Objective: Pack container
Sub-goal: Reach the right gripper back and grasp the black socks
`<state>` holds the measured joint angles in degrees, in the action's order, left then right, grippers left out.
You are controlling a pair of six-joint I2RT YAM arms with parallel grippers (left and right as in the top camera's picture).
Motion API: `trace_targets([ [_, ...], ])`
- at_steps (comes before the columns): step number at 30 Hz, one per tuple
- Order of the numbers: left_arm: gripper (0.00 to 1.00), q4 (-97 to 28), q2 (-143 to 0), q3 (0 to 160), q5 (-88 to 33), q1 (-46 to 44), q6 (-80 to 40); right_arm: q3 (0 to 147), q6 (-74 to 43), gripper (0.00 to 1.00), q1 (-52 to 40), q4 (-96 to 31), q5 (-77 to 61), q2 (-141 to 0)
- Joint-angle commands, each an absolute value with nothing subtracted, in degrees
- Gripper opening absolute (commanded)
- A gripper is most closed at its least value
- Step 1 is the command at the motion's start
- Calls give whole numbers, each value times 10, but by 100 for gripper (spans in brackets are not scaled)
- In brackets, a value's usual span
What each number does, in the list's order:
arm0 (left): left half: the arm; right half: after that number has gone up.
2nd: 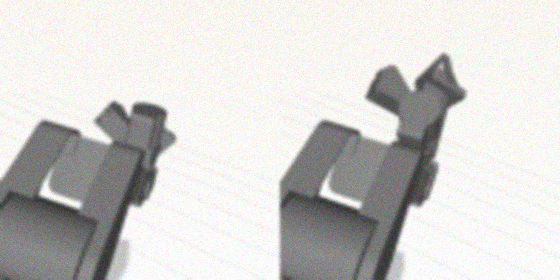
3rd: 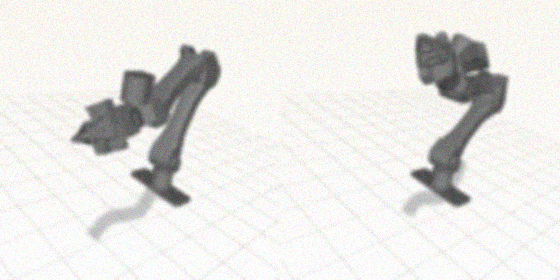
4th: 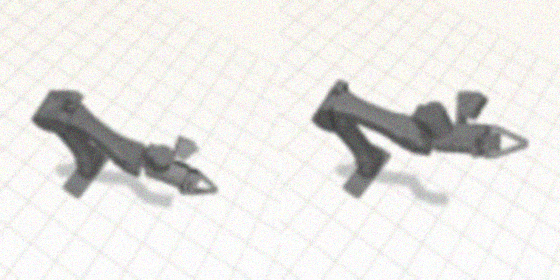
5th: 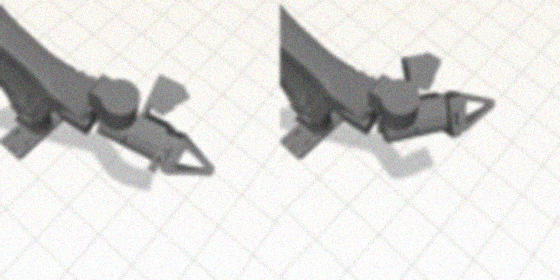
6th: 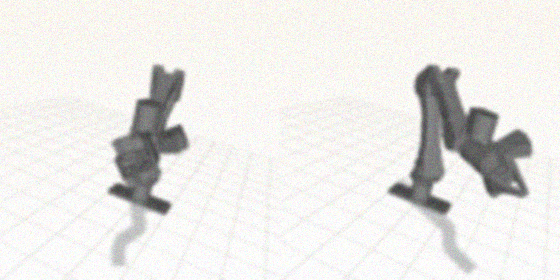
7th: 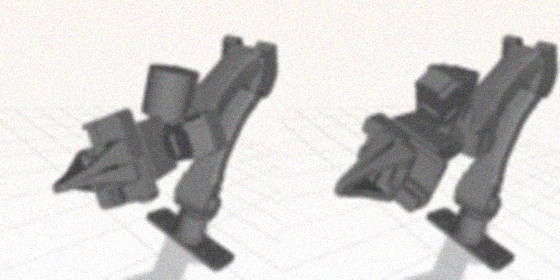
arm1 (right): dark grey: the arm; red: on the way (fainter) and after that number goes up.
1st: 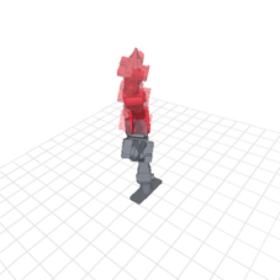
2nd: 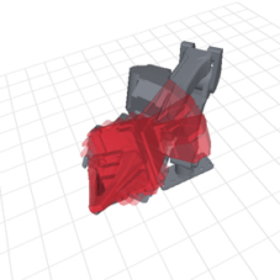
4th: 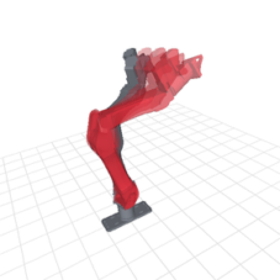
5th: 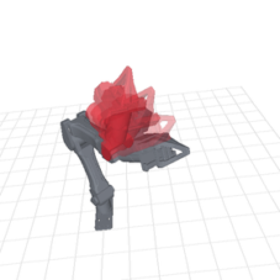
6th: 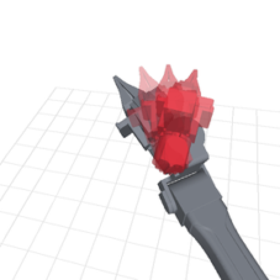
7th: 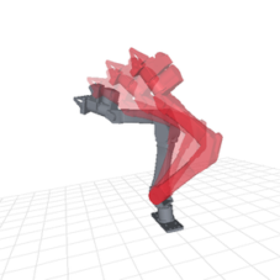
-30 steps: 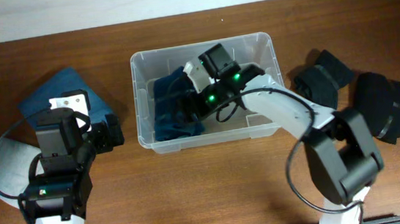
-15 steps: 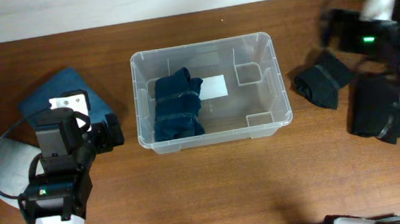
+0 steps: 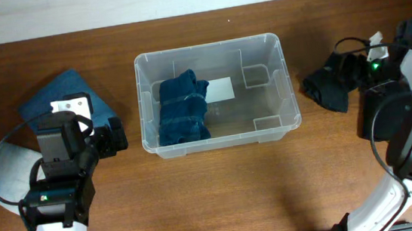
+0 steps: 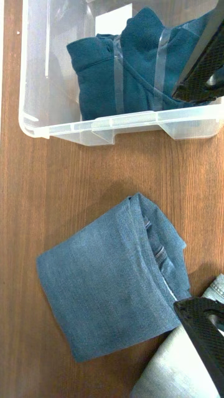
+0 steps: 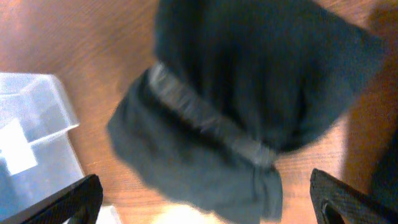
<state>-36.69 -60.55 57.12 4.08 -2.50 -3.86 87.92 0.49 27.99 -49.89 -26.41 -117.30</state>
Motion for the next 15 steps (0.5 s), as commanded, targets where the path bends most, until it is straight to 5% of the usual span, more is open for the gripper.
trace_targets([
  [1, 99, -367, -605, 584, 39, -23, -27, 880, 10, 100, 277, -482, -284, -1223],
  [6, 99, -367, -605, 584, 39, -23, -28, 880, 11, 83, 277, -467, -313, -1263],
  [11, 100, -367, -605, 584, 40, -23, -27, 881, 28, 21, 278, -467, -375, -1255],
  [15, 99, -369, -605, 584, 81, -23, -28, 881, 31, 4, 278, -470, -375, -1186],
])
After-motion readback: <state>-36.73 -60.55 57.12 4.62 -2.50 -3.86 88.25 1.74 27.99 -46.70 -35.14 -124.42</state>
